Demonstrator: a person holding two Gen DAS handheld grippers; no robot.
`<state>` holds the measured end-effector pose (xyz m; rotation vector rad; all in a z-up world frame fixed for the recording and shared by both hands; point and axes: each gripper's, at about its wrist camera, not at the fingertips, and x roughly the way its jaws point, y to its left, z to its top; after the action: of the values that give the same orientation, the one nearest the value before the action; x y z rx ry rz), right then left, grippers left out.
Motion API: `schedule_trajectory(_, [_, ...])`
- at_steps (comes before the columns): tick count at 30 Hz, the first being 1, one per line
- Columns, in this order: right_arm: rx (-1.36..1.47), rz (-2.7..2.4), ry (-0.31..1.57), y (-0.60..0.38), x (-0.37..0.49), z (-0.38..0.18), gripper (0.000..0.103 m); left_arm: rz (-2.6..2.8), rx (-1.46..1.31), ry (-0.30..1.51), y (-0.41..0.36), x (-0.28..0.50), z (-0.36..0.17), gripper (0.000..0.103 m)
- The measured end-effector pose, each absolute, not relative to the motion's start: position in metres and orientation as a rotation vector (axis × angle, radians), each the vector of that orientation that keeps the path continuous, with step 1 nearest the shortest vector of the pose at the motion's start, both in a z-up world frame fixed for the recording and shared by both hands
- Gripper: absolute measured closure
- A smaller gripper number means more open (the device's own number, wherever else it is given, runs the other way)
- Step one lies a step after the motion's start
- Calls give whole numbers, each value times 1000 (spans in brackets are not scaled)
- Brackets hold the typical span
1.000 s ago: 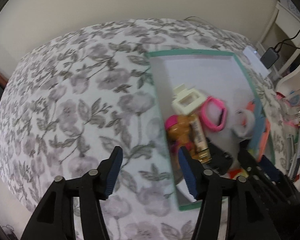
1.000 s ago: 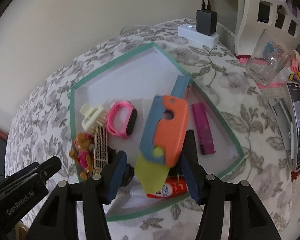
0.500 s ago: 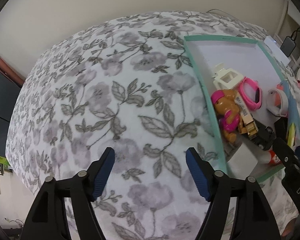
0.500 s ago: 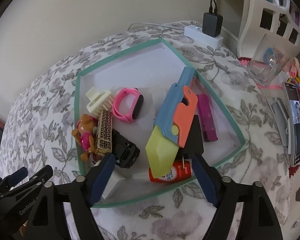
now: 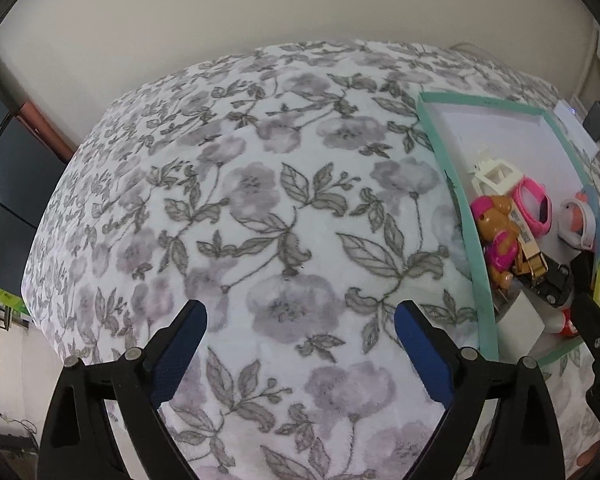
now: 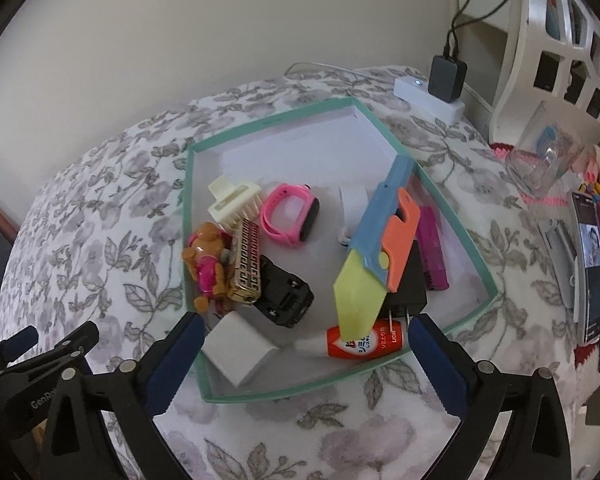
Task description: Organize rigid objects
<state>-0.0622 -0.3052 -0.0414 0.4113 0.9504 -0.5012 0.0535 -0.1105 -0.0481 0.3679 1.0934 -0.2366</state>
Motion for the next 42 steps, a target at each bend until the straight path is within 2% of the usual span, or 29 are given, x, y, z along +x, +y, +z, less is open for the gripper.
schedule_trajectory(14, [350, -463, 914, -284, -65, -17, 0, -255, 359, 986, -102, 37, -22, 8])
schedule_trajectory(42, [301, -455, 914, -278, -67, -6, 0, -244, 298, 957, -90, 24, 0, 8])
